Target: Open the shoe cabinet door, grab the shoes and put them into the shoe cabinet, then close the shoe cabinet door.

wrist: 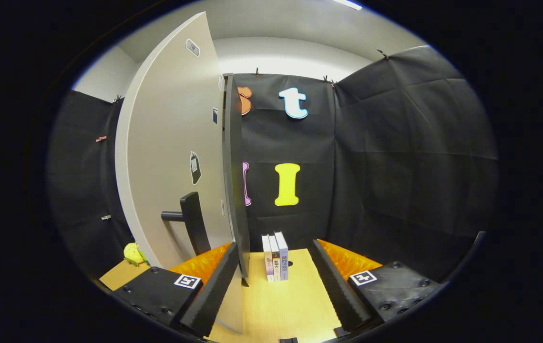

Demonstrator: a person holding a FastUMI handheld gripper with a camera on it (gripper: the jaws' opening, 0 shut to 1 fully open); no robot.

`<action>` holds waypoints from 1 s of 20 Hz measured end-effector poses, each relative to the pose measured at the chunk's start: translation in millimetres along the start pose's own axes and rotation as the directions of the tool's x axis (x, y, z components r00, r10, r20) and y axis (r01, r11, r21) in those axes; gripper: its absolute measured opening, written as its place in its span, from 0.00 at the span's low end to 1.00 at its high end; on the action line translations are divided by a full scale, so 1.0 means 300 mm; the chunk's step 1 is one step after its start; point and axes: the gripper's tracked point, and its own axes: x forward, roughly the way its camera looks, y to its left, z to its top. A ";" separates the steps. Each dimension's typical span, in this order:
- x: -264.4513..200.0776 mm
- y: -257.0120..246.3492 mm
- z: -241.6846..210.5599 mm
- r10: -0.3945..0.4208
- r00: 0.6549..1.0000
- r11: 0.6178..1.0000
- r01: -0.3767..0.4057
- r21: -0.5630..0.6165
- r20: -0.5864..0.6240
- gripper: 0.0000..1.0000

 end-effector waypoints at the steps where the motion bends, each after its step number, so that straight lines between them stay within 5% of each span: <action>1: -0.003 0.004 -0.002 -0.007 1.000 1.000 0.007 0.000 -0.003 0.97; 8: -0.036 0.071 0.004 -0.084 0.996 0.996 0.084 -0.036 -0.001 0.97; 20: -0.062 0.497 -0.027 -0.103 0.994 0.994 0.104 0.019 -0.038 0.98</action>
